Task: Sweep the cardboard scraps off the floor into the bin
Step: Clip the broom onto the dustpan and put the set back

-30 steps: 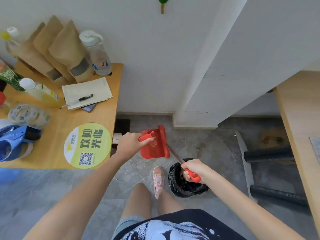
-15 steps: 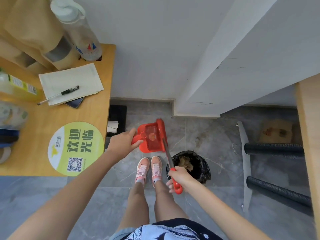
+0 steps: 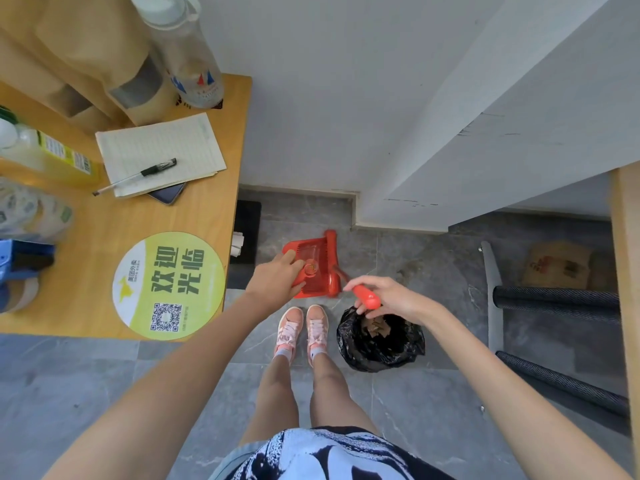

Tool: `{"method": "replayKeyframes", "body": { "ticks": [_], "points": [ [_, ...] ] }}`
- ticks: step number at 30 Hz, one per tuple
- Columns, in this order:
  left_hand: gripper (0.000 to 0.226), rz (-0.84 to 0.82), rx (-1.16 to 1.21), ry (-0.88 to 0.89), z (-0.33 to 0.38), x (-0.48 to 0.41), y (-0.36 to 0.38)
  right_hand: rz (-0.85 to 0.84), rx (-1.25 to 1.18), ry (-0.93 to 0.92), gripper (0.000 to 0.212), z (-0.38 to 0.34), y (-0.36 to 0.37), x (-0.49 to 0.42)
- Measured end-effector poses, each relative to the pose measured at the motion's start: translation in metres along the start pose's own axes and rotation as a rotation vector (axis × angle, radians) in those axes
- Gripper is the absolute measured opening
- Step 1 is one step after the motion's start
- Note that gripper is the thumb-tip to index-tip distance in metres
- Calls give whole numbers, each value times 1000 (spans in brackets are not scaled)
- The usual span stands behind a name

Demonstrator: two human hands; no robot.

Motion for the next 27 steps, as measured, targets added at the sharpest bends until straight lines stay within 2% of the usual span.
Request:
{"method": "replayKeyframes", "body": {
  "ticks": [2,4,6,9,11,16,27],
  "points": [
    [42,-9,76,-2,4,4,4,17,233,-147,35,-6,2,1],
    [42,-23,142,-21,6,5,8,131,385,-225,26,-8,7,-3],
    [38,-37,177,-36,10,5,10,282,389,-236,21,-11,12,-7],
    [34,-36,215,-21,22,6,11,427,395,-235,32,-12,24,-15],
    [28,-43,213,4,32,8,11,445,389,-198,36,-16,34,-18],
    [25,-82,238,12,49,15,24,483,345,-184,22,-15,50,-20],
    [20,-95,213,-45,50,18,33,509,469,-297,18,-6,64,-13]
  ]
}}
Point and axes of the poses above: each hand's wrist, its own x-axis away from the middle knuckle, its own y-axis out of the palm, z = x × y, the point moved 3 cm from there along -x, towards the middle knuckle, and after that the axes turned 3 degrees about z, right-handed, at the moved point
